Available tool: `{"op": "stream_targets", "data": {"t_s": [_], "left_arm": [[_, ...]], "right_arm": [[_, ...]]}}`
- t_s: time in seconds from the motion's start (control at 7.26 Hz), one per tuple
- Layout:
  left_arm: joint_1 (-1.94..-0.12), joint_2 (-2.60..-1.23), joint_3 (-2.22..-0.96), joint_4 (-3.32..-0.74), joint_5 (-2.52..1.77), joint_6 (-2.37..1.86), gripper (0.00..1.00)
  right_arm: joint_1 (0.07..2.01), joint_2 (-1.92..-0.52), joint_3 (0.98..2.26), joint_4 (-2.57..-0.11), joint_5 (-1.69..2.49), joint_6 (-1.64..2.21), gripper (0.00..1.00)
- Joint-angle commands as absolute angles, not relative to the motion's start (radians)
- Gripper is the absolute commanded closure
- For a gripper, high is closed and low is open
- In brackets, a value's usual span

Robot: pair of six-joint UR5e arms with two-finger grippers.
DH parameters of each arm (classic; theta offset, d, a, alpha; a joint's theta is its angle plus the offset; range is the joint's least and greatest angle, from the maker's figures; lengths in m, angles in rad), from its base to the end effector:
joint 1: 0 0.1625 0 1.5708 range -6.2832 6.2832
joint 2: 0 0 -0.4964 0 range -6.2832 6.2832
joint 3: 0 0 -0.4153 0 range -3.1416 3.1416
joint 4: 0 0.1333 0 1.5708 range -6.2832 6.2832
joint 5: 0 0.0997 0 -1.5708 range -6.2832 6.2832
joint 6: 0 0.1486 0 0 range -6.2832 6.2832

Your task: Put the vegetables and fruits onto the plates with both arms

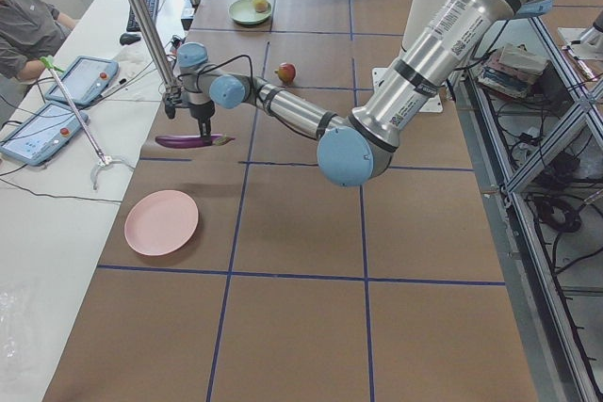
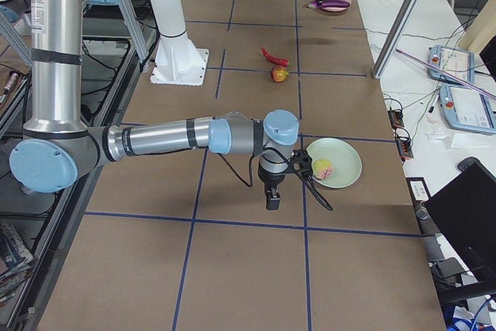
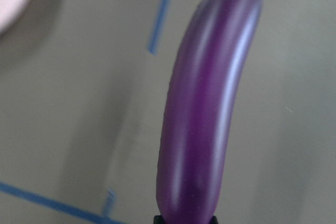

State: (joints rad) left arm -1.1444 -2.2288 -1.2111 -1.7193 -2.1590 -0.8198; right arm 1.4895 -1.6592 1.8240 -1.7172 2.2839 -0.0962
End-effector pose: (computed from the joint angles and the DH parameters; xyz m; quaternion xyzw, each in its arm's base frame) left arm 0.3027 -0.7893 0.5016 0.0072 0.3533 -0.1194 0.9278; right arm -0.0020 -0.4690 0.6994 0.0112 -0.3490 -0.0863 0.9331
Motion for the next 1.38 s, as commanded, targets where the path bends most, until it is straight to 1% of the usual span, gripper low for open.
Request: {"op": "stream_targets", "data": {"t_s": [0.0, 0.14, 0.28, 0.41, 0.55, 0.69, 0.96, 1.1, 1.24], "left_arm": [[-1.238, -2.247, -0.905, -1.918, -2.161, -0.6, 1.0], [-1.238, -2.249, -0.818, -1.987, -2.154, -0.592, 0.99], [-1.241, -2.253, -0.764, -2.006, -2.129, -0.551, 0.94], [-1.247, -2.253, -0.743, -2.006, -2.093, -0.523, 0.88], [-1.246, -2.253, -0.73, -2.008, -2.089, -0.499, 0.65], [-1.253, -2.252, -0.73, -2.006, -2.089, -0.436, 0.01], [-1.269, -2.255, -0.739, -2.005, -2.12, -0.416, 0.0], [-1.282, -2.255, -0.742, -2.002, -2.197, -0.416, 0.0], [-1.288, -2.253, -0.77, -1.994, -2.259, -0.417, 0.0]], "right_arm": [[1.489, -1.66, 1.822, -1.717, 2.293, -0.097, 0.0], [1.489, -1.66, 1.822, -1.717, 2.293, -0.097, 0.0], [1.489, -1.66, 1.822, -1.717, 2.295, -0.097, 0.0], [1.489, -1.66, 1.822, -1.717, 2.295, -0.097, 0.0], [1.489, -1.66, 1.822, -1.717, 2.304, -0.095, 0.0], [1.489, -1.658, 1.825, -1.717, 2.309, -0.095, 0.0], [1.482, -1.644, 1.85, -1.715, 2.312, -0.092, 0.0], [1.458, -1.629, 1.889, -1.715, 2.35, -0.089, 0.0], [1.407, -1.574, 1.911, -1.715, 2.364, -0.081, 0.0]]}}
